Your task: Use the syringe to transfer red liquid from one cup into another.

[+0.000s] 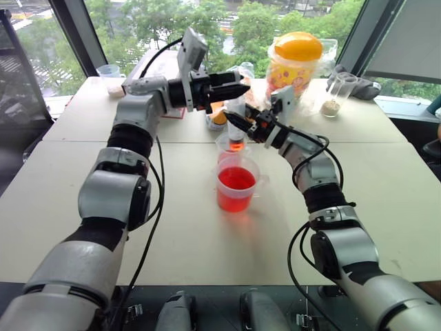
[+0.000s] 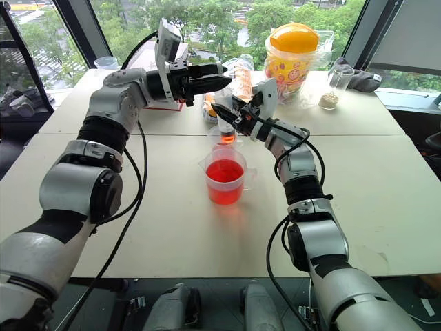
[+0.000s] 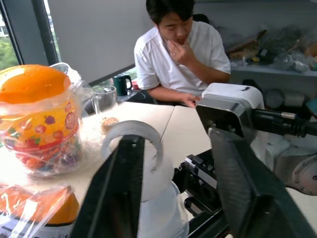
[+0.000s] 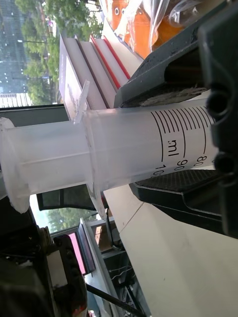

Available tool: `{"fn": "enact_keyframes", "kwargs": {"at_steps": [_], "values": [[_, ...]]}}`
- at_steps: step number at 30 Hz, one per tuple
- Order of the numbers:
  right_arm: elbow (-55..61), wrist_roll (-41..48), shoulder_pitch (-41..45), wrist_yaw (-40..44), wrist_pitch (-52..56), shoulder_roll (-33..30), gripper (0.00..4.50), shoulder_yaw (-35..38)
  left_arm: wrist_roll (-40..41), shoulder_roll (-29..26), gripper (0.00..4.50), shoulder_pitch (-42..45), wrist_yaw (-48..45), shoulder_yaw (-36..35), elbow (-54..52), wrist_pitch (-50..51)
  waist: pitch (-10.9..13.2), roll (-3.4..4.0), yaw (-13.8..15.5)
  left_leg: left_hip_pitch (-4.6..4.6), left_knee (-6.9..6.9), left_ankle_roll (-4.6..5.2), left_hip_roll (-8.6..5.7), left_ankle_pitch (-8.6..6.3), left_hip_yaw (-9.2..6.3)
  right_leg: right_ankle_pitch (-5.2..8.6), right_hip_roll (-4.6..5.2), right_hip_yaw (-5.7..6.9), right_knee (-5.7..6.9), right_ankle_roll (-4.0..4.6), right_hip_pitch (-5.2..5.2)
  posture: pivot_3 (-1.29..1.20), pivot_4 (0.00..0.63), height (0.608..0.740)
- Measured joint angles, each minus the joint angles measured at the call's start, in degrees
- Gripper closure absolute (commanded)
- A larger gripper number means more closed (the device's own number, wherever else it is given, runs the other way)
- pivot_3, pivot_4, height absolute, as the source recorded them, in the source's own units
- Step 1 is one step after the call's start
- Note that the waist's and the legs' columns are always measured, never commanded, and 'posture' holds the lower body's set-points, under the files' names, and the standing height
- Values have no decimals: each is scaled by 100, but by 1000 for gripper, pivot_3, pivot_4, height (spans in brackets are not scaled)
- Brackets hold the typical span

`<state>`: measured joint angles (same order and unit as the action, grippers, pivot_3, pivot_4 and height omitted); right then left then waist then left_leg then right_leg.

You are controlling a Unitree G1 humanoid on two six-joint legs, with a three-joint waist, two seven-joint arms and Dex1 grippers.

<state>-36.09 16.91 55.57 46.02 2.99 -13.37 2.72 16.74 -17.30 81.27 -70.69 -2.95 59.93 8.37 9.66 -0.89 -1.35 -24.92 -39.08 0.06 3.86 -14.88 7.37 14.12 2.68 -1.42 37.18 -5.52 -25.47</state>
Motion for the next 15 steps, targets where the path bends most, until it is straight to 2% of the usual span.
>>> {"fn": "enact_keyframes", "kwargs": {"at_steps": [1,2,15], "values": [[18,-6,-15,13,0,0,3123,-10,-6,0,4376,0,25,-20,50,-30,0,0,0,0,0,0,0,0,0,0,0,0,0,0,0,0,150,740],[39,-17,-33,6,2,-2,3123,-16,-11,2,4447,0,18,-31,82,-37,0,0,4,0,0,0,0,0,0,0,0,0,0,0,0,0,150,740],[469,-96,-83,-75,409,-84,3123,-19,-158,60,4447,0,-37,-117,175,-296,0,0,15,0,0,0,0,0,0,0,1,0,0,0,1,0,150,740]]}}
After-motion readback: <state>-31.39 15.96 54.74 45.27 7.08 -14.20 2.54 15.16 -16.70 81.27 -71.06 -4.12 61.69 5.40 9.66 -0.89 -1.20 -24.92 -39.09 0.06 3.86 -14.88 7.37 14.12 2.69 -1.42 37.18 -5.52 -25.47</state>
